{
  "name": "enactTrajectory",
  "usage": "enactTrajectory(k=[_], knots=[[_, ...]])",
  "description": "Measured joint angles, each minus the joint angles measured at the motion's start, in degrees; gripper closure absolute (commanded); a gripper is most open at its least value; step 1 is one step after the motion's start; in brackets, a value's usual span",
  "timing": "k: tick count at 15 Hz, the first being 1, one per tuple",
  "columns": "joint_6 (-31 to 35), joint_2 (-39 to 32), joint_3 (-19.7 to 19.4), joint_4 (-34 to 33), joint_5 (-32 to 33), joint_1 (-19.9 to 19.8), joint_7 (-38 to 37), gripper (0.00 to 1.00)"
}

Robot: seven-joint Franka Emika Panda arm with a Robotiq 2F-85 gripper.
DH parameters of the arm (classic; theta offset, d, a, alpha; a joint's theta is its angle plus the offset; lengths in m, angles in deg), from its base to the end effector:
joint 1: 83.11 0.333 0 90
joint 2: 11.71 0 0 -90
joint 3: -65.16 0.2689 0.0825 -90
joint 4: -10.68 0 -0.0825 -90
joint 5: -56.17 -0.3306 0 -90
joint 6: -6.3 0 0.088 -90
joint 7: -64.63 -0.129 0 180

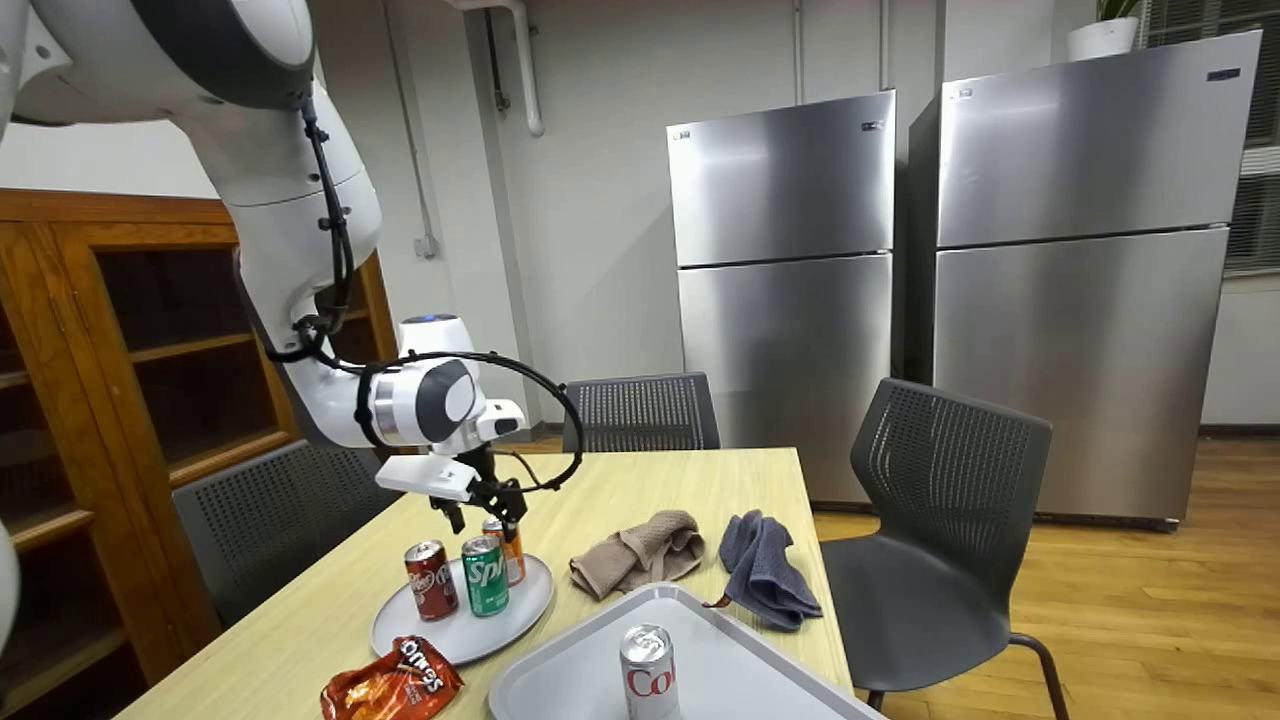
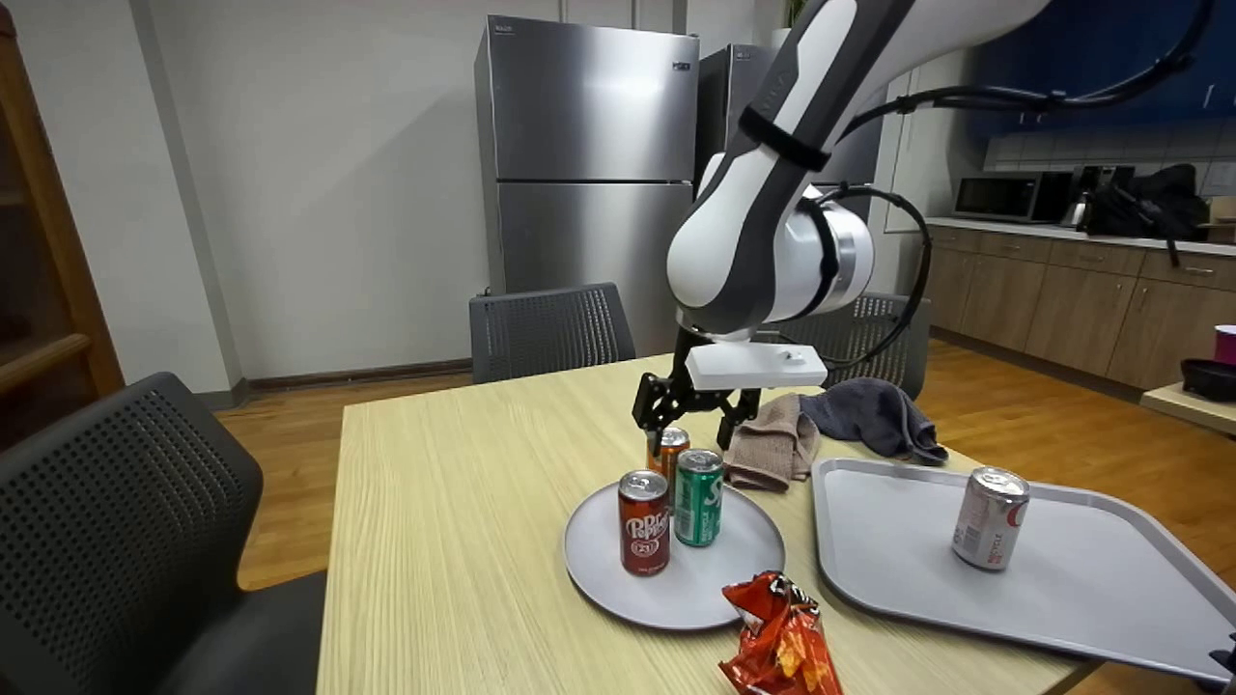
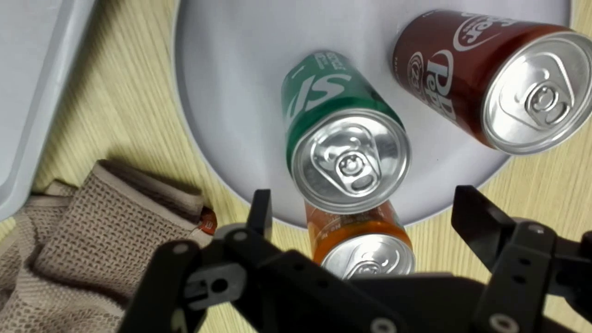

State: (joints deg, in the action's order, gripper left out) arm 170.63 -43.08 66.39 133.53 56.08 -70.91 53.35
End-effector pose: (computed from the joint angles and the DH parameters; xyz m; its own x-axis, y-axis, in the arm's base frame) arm 0.5230 0.1252 0.1463 0.9851 0.0275 0.1699 0.0358 -0.9983 -0.0460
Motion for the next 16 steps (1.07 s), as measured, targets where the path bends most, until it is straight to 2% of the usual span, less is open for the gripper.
enactTrajectory(k=[14, 15, 16], knots=[[-3.12, -2.47, 0.41, -0.98, 0.00, 0.03, 0.00, 0.00], [-3.14, -2.54, 0.41, -1.00, 0.00, 0.06, 0.00, 0.25], [-3.15, -2.60, 0.41, -1.01, 0.00, 0.09, 0.00, 0.28]])
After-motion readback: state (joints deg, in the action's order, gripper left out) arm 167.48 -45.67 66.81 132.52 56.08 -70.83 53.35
